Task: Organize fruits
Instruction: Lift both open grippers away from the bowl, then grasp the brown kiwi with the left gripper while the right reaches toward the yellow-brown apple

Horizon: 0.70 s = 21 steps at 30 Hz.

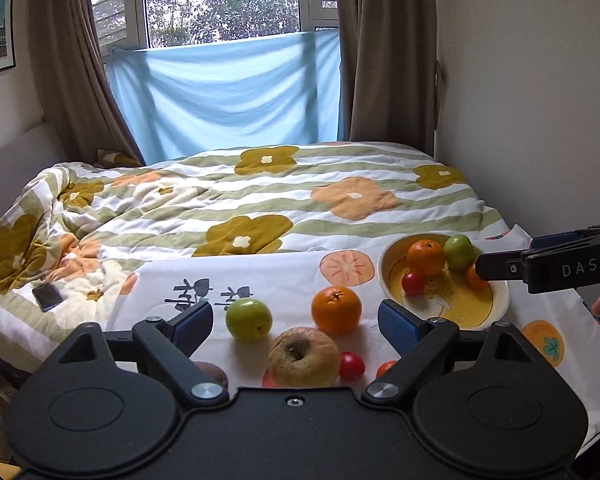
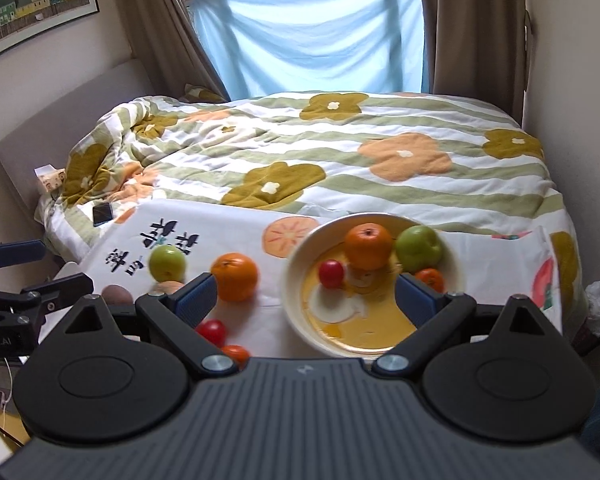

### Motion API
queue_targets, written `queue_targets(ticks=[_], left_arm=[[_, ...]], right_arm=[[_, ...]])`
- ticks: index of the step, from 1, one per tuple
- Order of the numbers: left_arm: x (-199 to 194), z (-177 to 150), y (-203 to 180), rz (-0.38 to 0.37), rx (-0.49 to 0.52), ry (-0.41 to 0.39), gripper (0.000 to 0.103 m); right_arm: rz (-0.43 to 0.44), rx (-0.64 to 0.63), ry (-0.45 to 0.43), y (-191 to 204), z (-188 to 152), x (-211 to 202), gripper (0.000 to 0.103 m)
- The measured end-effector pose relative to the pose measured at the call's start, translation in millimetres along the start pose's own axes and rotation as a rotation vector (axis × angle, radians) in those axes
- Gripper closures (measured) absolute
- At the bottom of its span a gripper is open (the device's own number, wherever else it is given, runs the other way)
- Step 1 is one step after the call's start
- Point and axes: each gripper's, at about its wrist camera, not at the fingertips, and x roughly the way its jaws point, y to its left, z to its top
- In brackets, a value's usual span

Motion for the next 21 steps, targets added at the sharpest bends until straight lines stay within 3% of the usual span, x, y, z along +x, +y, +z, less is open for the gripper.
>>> queue_targets(ticks=[8, 14, 21], left_arm=[[10, -23, 63, -0.004, 0.018, 0.038, 0.011], [40, -39, 97, -0.044, 0.084, 0.081, 0.011], [82, -56, 121, -0.081, 0.081, 0.166, 0.011]], right_arm=[[-0.013, 0.041, -0.002, 63, -20, 16, 0.000], [-0.040, 0.083, -0.002, 100, -40, 37, 0.000], [-0.108, 0.180, 0.027, 128, -54, 66, 0.000]])
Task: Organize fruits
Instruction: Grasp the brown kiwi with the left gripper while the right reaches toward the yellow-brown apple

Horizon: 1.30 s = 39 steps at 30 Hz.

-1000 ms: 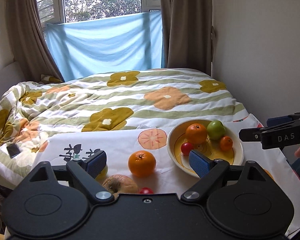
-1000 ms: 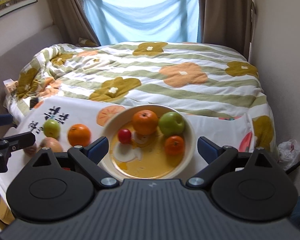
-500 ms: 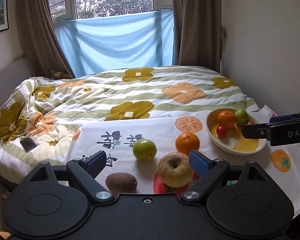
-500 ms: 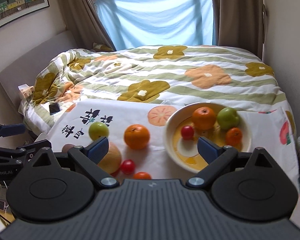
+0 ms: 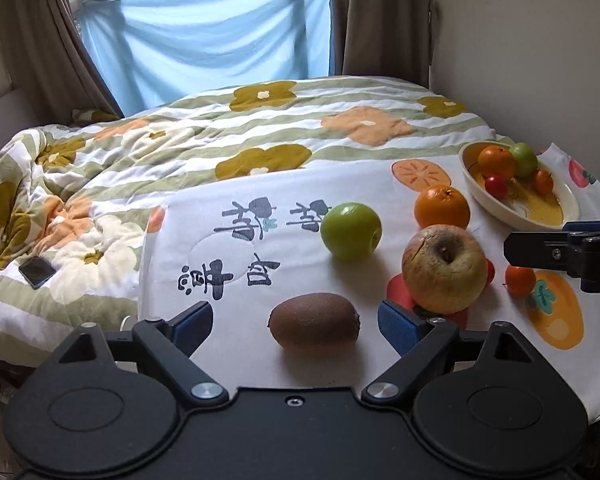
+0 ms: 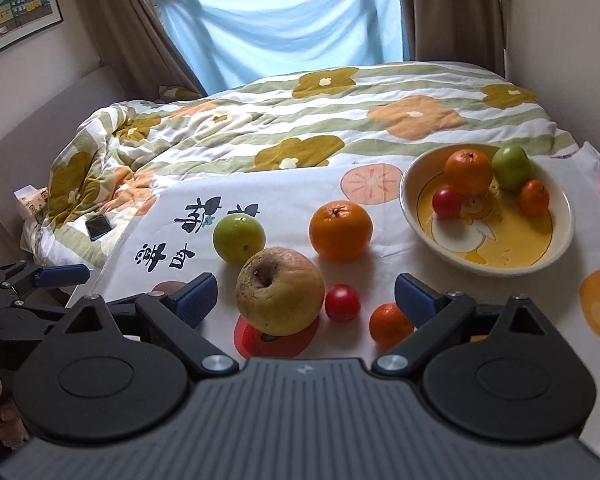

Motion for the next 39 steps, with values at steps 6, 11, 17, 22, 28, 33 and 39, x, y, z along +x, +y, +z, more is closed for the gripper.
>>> queue_targets(ticks=[6, 11, 17, 22, 28, 33, 39], left_arm=[[24, -5, 8, -0.060, -0.026, 0.042, 0.011], [40, -6, 6, -0.081, -0.019, 0.060, 0.011], [57, -4, 9, -0.120, -0.015, 0.082, 0.012], [65, -4, 10, -0.140, -0.018, 0.106, 0.024], [67, -4, 9, -0.167, -0.005, 0.102, 0.033], [66, -5, 12, -0.171, 0.001, 0.098, 0.034], [63, -7, 16, -0.159, 0.023, 0.092, 0.034]], right_arm=[[-0.051, 0.092, 0.019, 14, -10, 18, 0.000], [-0.083, 0.141, 0.035, 18, -13, 30, 0.000], [-0.100, 0.175, 0.051, 19, -13, 42, 0.000], [-0.110, 0.185, 0.064, 22, -12, 52, 0.000], [-0.116, 0.174, 0.076, 29, -12, 65, 0.000], [-0.125, 0.160, 0.082, 34, -11, 73, 0.000], [-0.154, 0.145, 0.092, 40, -11, 79, 0.006]])
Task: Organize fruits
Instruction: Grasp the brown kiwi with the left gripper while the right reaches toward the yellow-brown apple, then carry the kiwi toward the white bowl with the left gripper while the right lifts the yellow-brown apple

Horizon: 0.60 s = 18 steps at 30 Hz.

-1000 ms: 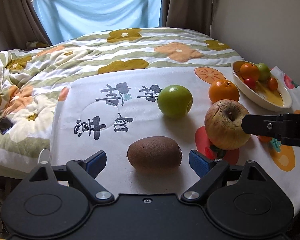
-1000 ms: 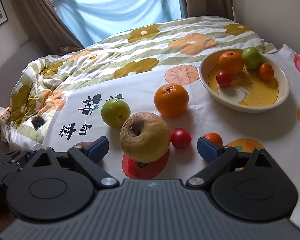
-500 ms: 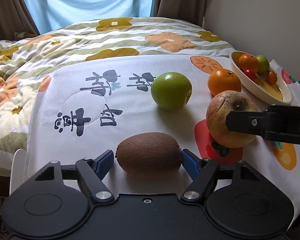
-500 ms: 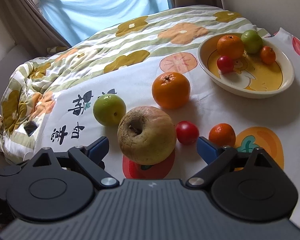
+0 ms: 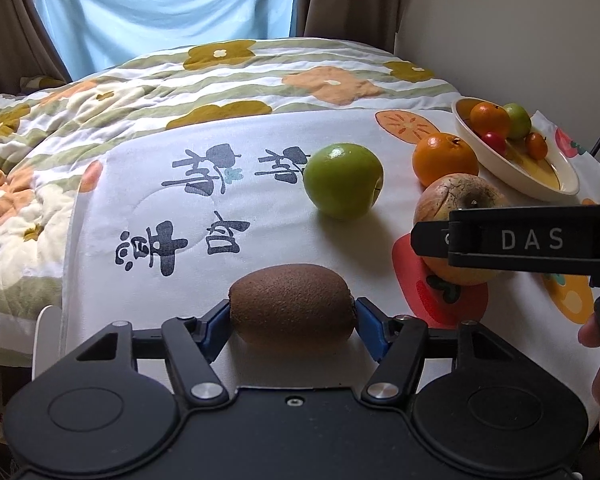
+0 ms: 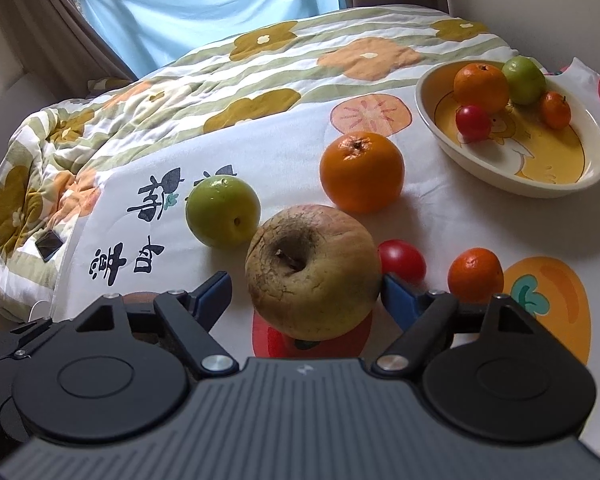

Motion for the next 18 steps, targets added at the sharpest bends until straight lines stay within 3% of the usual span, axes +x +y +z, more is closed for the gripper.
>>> queue_targets(ticks=[7, 18], left_arm=[[-0.8, -1.5, 0.6, -0.004, -0.003, -0.001, 0.034], [-5.2, -3.0, 3.0, 0.000, -0.006, -0.007, 0.035]], right_arm=[[-0.073, -0.049, -0.018, 9.7, -3.6, 3.9, 0.013], [-0.067, -0.042, -0.046, 8.4, -7.0, -0.2, 0.015]])
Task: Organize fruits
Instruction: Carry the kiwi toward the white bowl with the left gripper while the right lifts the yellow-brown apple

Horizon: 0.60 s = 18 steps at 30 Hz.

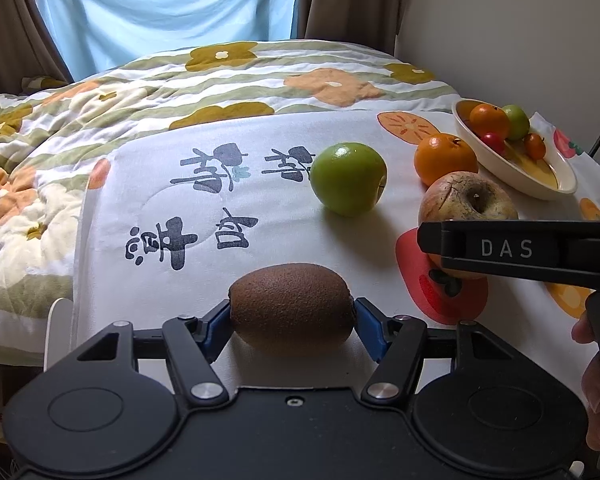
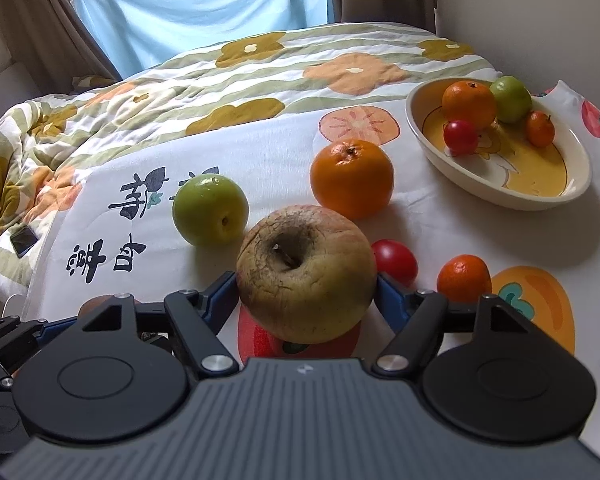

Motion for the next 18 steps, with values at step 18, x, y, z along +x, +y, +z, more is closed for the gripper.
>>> queue_targets(ticks=[18], left_arm=[[-58, 23, -24, 0.039, -0.020, -0.105, 0.035]], right_arm=[[0.102, -0.005, -0.086, -30, 31, -55, 0.015]])
